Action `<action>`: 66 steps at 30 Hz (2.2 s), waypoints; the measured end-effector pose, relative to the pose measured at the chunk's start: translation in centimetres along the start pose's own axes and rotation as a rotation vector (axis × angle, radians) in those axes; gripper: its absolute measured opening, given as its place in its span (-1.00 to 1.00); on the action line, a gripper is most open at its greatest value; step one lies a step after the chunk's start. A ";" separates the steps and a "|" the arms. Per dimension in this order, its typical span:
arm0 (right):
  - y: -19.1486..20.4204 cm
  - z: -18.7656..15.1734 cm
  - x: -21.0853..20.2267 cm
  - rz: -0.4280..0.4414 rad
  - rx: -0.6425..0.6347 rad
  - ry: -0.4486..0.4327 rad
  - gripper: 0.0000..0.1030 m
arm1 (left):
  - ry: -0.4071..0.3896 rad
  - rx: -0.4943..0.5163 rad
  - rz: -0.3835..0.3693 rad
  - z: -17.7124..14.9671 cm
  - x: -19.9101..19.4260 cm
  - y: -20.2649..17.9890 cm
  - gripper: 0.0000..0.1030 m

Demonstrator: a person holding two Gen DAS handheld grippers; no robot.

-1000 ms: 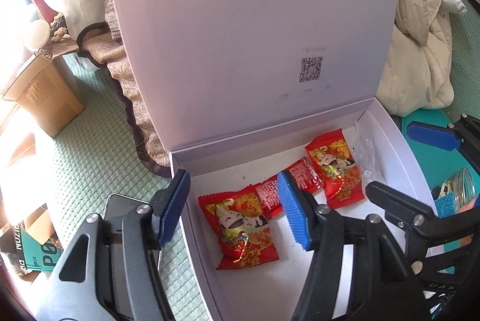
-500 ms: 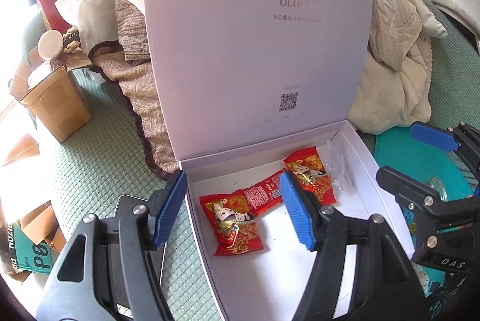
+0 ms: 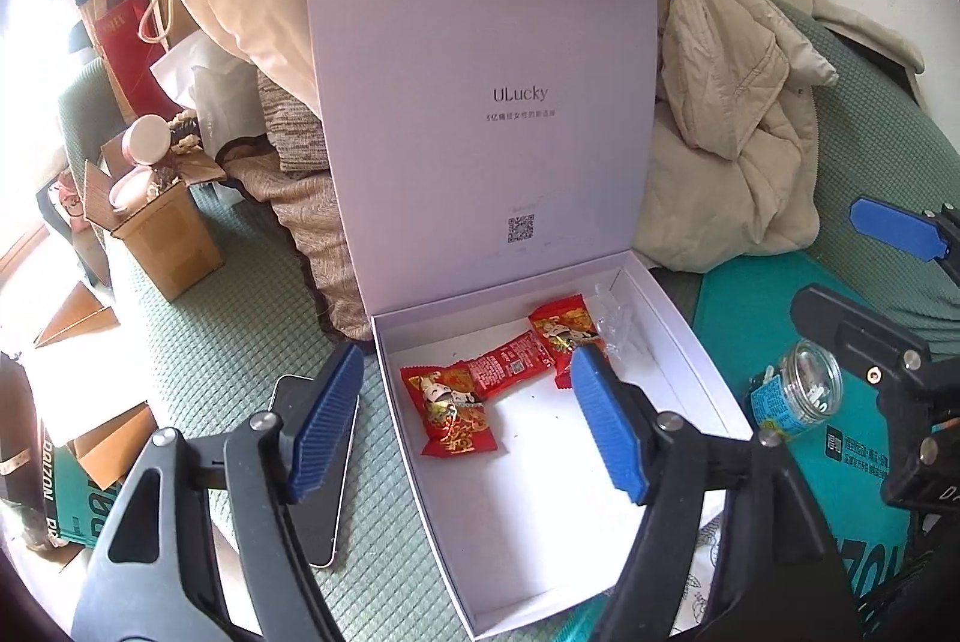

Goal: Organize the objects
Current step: 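Withdraw both grippers from the box back toward the snack pile, then move the left gripper to the red fan toy while the right gripper approaches the green-gold snack bag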

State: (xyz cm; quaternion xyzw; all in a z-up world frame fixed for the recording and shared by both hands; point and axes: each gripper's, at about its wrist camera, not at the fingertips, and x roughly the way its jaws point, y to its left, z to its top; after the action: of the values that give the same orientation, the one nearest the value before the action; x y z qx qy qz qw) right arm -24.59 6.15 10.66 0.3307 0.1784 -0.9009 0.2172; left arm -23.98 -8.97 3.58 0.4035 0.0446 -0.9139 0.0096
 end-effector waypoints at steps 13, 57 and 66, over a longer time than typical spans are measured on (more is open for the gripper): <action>0.9 -1.0 -6.8 0.005 -0.007 -0.077 0.62 | -0.094 0.021 0.054 -0.2 -8.2 -0.7 0.65; 0.3 -15.0 -10.5 -0.040 0.181 0.024 0.83 | 0.032 0.085 -0.061 -11.6 -9.2 -6.0 0.73; 1.2 -17.3 -8.8 -0.013 0.182 0.072 0.83 | 0.105 0.094 -0.070 -13.9 -7.4 -6.2 0.73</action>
State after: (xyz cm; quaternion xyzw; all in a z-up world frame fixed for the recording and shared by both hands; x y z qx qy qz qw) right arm -8.97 15.55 3.98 0.3799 0.1055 -0.9024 0.1736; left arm -9.08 -1.71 0.20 0.4488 0.0160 -0.8924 -0.0437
